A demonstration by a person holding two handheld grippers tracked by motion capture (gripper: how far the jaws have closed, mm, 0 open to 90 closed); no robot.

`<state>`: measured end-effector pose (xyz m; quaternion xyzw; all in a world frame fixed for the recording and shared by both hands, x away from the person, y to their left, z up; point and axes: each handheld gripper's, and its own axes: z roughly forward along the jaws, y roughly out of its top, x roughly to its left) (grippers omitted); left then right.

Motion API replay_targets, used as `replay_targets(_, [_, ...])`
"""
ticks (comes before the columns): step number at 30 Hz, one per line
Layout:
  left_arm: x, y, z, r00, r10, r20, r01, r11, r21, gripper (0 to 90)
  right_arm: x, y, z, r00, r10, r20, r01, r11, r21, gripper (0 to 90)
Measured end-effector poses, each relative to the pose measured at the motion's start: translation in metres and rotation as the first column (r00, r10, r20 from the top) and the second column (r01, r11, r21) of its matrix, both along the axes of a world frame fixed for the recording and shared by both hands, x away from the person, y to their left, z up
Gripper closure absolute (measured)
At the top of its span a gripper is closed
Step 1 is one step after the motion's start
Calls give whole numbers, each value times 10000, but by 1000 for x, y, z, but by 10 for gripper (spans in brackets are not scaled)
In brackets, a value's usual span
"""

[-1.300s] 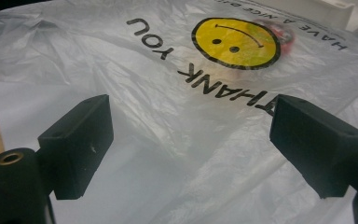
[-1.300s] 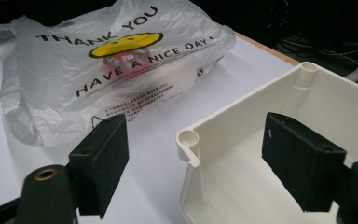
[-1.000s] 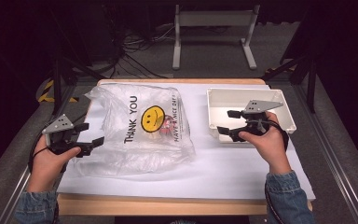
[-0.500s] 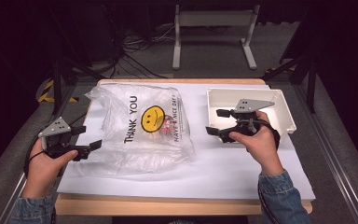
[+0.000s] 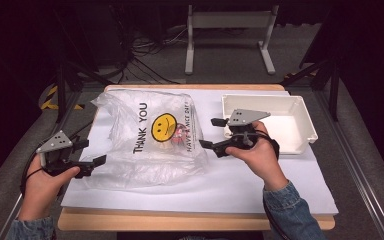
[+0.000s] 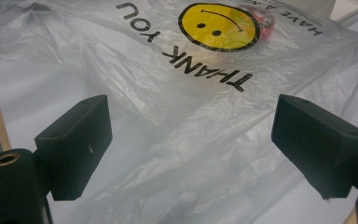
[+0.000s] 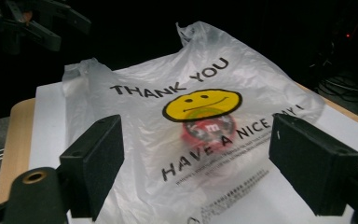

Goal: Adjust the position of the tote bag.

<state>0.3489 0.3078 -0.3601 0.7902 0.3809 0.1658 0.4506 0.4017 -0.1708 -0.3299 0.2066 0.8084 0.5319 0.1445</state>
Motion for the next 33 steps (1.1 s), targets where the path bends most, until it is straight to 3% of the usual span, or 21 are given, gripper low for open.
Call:
replay_targets(5, [1, -1, -1, 10000, 15, -31, -15, 10000, -31, 132, 0, 14, -2, 9997, 223, -91, -221, 9996, 184, 181])
replay_targets(17, [4, -5, -1, 9999, -24, -147, 22, 9998, -198, 132, -7, 65, -11, 9913, 1305, -196, -1310, 9909, -292, 172])
replay_targets(22, [4, -4, -1, 9999, 5, -156, -9, 9998, -201, 132, -10, 86, -22, 9849, 1701, -304, -1713, 9844, -411, 172])
replay_targets(26, [3, -4, -1, 9998, 39, -173, -43, 9997, -258, 131, -10, 101, -32, 9823, 1829, -407, -1833, 9830, -82, 172])
replay_targets(33, [3, -5, -1, 9999, 26, -152, -28, 9999, -155, 131, -9, 116, -46, 9787, 1968, -592, -2003, 9779, -602, 172])
